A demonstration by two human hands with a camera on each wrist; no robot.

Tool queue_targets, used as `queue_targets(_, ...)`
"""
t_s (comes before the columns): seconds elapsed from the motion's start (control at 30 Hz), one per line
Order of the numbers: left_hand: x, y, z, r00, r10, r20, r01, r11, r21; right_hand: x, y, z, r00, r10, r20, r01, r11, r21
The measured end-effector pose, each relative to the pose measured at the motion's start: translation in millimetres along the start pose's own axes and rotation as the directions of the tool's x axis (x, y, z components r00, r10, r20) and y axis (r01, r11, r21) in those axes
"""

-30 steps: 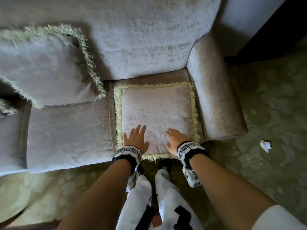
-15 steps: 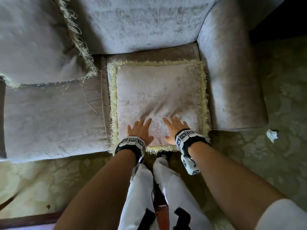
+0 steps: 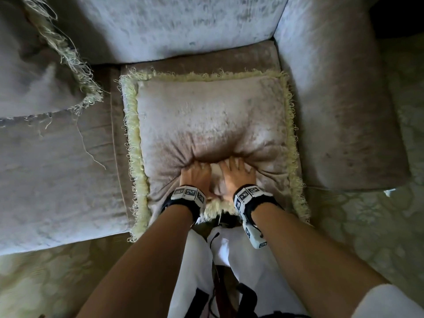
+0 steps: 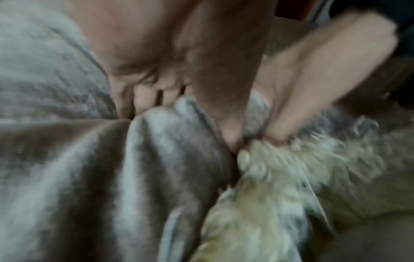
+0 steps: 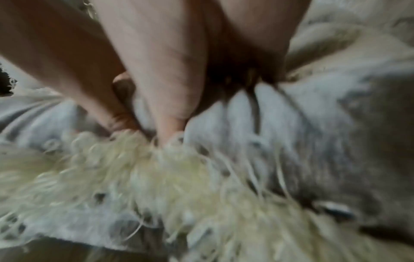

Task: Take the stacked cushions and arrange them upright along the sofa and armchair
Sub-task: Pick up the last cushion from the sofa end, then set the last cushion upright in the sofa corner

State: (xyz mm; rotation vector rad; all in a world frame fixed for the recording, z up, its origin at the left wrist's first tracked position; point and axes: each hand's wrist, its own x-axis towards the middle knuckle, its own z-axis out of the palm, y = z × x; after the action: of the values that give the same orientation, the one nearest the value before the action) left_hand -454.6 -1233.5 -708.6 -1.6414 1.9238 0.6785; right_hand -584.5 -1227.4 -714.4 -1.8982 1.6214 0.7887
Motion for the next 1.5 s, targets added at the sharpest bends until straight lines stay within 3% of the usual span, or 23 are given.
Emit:
queue_targets(0.1,-4,9,-22,0.998,0.024,-0.058,-0.022,0.999,0.030,-8,0,-18,0.997,-0.005,-0.079,0.009,0.999,0.049)
queue_targets(0.37,-65,7,-96,0.998,0.011,-0.059,-0.015,0.998,-0.068,-76,-8,-117,0.998,-0.046,-0.038,0.046,0.999,0.003)
queue_targets(0.57,-125,-12,-226,0.973,0.027,-0.229,-0.032,0.999,-0.017,-136,-12,-245,0.981,-0.076,-0.178,0.086,0.995,0.048)
queue_targets(0.73,-162,-25,-315,0.971,0.027,-0.236,-0.034,0.999,-0.024,-171,-16,-334,0.988,-0.054,-0.143,0.064,0.996,0.064)
queue_targets(0.83,-172,-29,-340,0.968,0.022,-0.249,-0.027,1.000,-0.015,-173,-15,-352,0.990,-0.074,-0.120,0.079,0.996,0.031)
queue_targets(1.13,-152,-54,-333,0.987,0.029,-0.159,-0.042,0.996,-0.080,-142,-31,-348,0.997,-0.072,-0.039,0.072,0.997,-0.011)
queue_targets(1.33,-118,-82,-381,0.981,0.076,-0.177,-0.094,0.991,-0.093,-123,-39,-406,0.998,-0.016,-0.055,0.020,0.996,0.088)
queue_targets(1.5,-94,-91,-414,0.975,0.082,-0.205,-0.098,0.993,-0.069,-104,-41,-441,0.996,-0.014,-0.089,0.012,1.000,-0.016)
